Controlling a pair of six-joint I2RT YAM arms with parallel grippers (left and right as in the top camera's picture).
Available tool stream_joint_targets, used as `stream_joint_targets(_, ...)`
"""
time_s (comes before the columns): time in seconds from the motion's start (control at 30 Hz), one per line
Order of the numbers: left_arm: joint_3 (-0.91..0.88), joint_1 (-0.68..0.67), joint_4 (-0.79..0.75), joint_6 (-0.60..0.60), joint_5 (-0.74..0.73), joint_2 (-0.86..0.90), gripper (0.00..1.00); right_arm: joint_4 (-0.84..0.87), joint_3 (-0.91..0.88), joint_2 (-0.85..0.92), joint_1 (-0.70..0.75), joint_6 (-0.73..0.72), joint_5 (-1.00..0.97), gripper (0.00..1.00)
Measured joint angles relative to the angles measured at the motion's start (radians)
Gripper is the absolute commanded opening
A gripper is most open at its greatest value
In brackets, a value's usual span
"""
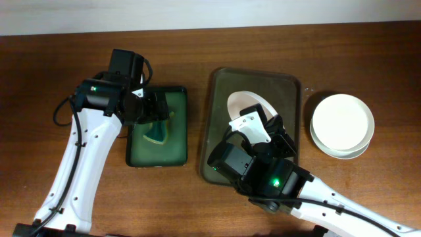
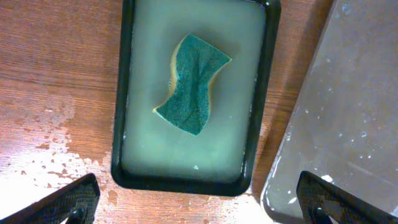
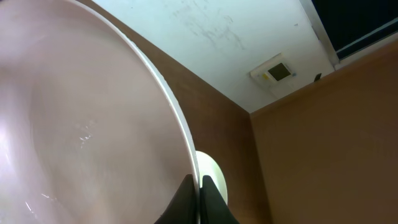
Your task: Clean dirty plates on tray and stack at the side
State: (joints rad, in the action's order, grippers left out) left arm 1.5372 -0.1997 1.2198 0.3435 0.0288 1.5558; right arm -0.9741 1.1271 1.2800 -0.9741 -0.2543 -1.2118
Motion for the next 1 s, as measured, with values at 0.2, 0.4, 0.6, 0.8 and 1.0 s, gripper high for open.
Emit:
stream_joint_targets(0.2, 0.000, 0.000, 0.000, 0.000, 0.000, 0.000, 0.99, 0.000, 0.000, 0.000, 0.000, 0.000, 0.000, 0.04)
stream_joint_targets(0.4, 0.000, 0.000, 0.002, 0.000, 0.000, 0.000, 0.99, 0.016, 0.000, 0.000, 0.085, -0.109, 0.082, 0.04)
stream_joint_targets(0.6, 0.000, 0.000, 0.002, 0.000, -0.003, 0.000, 0.99, 0.167, 0.000, 0.024, 1.048, -0.013, 0.986, 0.04)
stream_joint_targets(0.8, 0.000, 0.000, 0.003, 0.000, -0.004, 0.000, 0.99, 0.185, 0.001, 0.293, 1.640, -0.022, 1.406, 0.60)
stream_joint_targets(1.0, 0.000, 0.000, 0.002, 0.000, -0.003, 0.000, 0.99, 0.052, 0.004, 0.186, 1.668, -0.019, 1.671, 0.63)
